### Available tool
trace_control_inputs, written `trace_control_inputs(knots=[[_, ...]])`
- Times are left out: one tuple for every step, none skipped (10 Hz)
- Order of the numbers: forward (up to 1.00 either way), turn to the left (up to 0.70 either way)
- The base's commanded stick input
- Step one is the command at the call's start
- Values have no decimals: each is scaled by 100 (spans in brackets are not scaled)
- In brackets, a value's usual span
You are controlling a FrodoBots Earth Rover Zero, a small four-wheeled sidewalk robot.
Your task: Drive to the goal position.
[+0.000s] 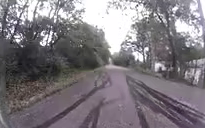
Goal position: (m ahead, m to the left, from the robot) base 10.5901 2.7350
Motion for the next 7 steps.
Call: trace_control_inputs(knots=[[70,0],[70,-1],[70,-2],[70,0],[70,0],[70,0],[70,0]])
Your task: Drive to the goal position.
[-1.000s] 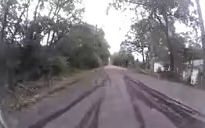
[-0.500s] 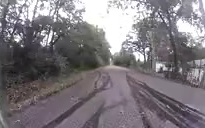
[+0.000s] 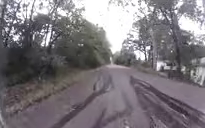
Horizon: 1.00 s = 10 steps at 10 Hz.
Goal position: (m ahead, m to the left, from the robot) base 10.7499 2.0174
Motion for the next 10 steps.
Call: trace_control_inputs(knots=[[70,-3],[70,-13],[70,-4],[70,0],[70,0],[70,0],[70,0],[70,-1],[70,-2],[70,-2]])
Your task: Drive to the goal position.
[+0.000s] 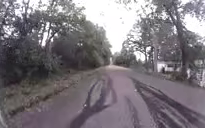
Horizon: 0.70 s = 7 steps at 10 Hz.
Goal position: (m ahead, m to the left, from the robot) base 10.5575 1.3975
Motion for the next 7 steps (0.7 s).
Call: trace_control_inputs(knots=[[70,-2],[70,-2],[70,-4],[70,-14],[70,-19],[70,-23],[70,-24]])
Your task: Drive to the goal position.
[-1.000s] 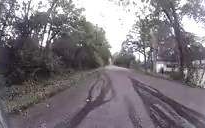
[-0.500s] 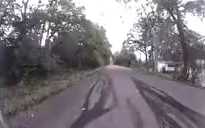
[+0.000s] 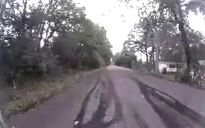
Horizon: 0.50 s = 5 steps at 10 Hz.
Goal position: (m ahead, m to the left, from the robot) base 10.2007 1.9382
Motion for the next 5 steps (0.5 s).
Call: trace_control_inputs(knots=[[70,0],[70,0],[70,0],[70,0],[70,0]])
